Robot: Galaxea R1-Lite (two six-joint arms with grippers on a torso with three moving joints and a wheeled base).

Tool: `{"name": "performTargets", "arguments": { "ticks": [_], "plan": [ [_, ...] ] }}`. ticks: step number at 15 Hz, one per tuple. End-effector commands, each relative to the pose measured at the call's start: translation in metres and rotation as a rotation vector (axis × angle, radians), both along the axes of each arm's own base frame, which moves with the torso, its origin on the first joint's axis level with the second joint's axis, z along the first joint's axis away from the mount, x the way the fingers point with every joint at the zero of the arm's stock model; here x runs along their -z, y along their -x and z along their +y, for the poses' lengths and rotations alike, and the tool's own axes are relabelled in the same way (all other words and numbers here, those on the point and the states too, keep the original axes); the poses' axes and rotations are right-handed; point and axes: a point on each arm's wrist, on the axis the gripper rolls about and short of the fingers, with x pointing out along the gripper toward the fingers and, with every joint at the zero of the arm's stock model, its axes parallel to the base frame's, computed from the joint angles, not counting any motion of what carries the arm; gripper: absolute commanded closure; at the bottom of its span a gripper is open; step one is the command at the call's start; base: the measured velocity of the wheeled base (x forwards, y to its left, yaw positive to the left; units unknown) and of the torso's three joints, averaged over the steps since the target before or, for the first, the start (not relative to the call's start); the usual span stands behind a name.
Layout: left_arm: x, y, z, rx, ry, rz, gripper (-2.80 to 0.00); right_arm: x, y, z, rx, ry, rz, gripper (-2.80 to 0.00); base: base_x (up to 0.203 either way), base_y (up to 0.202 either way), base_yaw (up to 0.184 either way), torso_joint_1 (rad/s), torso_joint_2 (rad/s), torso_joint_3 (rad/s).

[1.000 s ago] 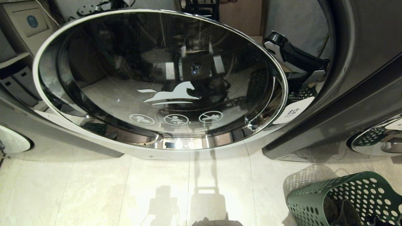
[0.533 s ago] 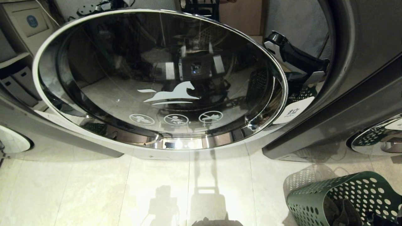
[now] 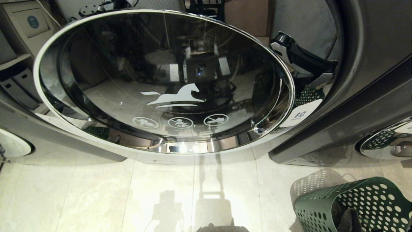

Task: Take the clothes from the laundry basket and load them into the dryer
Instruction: Take the clothes out of the basket

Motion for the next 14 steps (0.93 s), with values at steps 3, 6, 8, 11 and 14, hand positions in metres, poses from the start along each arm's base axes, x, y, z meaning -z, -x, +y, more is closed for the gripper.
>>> {"name": "performTargets", "arguments": {
  "ticks": [3, 6, 8, 11, 14],
  "plan": [
    [0.004, -0.001, 0.000, -0.001, 0.000, 0.012, 0.00, -0.052, 0.021, 0.013, -0.004, -0.073, 0.009, 0.00, 0.000, 0.000, 0.000, 0.000, 0.00, 0.000],
    [0.004, -0.001, 0.000, -0.001, 0.000, 0.013, 0.00, -0.095, 0.029, 0.009, 0.008, -0.065, -0.063, 0.00, 0.000, 0.000, 0.000, 0.000, 0.00, 0.000],
    [0.004, -0.001, 0.000, -0.001, 0.000, 0.012, 0.00, -0.125, 0.028, 0.004, 0.008, -0.018, -0.131, 0.00, 0.000, 0.000, 0.000, 0.000, 0.00, 0.000],
    [0.004, -0.001, 0.000, -0.001, 0.000, 0.012, 0.00, -0.171, 0.029, 0.003, 0.013, 0.062, -0.233, 0.00, 0.000, 0.000, 0.000, 0.000, 0.00, 0.000],
    [0.004, -0.001, 0.000, -0.001, 0.000, 0.012, 0.00, -0.222, 0.032, 0.007, 0.019, 0.175, -0.367, 0.00, 0.000, 0.000, 0.000, 0.000, 0.00, 0.000]
  ]
}}
